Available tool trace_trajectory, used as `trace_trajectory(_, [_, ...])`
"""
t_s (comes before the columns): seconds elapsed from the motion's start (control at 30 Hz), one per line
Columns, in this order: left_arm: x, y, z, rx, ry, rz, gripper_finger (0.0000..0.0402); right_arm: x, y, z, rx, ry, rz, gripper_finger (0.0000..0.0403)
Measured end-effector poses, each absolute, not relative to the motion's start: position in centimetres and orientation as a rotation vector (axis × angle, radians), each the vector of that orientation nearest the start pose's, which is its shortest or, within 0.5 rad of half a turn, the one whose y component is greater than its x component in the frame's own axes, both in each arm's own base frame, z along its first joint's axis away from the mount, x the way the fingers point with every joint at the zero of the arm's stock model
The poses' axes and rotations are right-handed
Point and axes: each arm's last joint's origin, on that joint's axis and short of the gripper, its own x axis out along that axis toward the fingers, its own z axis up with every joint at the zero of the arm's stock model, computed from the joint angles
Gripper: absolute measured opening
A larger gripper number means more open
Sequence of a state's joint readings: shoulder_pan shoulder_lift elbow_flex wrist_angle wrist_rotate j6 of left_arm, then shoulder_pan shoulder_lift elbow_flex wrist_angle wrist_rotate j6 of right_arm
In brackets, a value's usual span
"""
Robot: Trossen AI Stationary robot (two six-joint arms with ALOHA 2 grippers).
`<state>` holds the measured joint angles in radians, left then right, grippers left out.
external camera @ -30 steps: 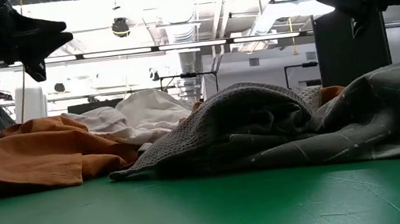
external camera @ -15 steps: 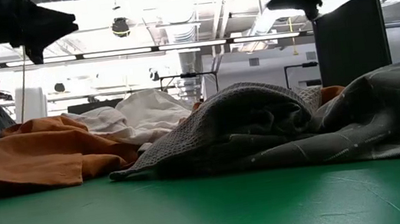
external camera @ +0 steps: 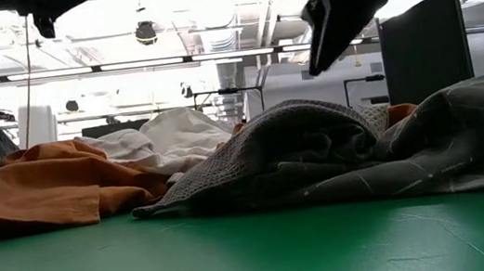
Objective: Sort towels by color in basket
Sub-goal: Put the right gray towel into the green bin
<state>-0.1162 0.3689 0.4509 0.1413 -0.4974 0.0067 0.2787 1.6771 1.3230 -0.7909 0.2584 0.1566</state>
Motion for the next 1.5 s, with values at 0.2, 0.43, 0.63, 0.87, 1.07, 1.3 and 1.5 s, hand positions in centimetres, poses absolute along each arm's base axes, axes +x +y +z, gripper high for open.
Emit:
trace_trajectory(0.2, [11.0,0.1,29.6,-0.046,-0.167,0.381,0.0093,36.2,11.5,24.8,-0.211,1.177,-0.038,0.0285])
trace_trajectory(0.43, [11.3,0.1,29.5,-0.049,-0.16,0.38,0.0093,38.2,14.4,21.5,-0.346,1.263,0.051,0.0294])
trace_trajectory(0.63, [11.3,0.1,29.5,-0.056,-0.159,0.378,0.0093,38.7,13.5,18.6,-0.379,1.374,-0.028,0.0271])
trace_trajectory(0.87, [11.3,0.1,29.5,-0.057,-0.159,0.378,0.0093,39.4,12.2,16.5,-0.391,1.447,-0.031,0.012])
trace_trajectory(1.07, [11.1,0.1,29.5,-0.038,-0.158,0.38,0.0093,38.7,11.6,18.7,-0.405,1.449,-0.008,0.0031])
trace_trajectory(1.3, [10.6,0.1,29.6,-0.042,-0.173,0.38,0.0093,36.0,10.1,27.6,-0.368,1.266,-0.137,0.0034])
trace_trajectory(1.5, [10.6,0.1,29.5,-0.037,-0.155,0.38,0.0093,32.6,8.6,34.1,-0.249,1.044,-0.227,0.0036])
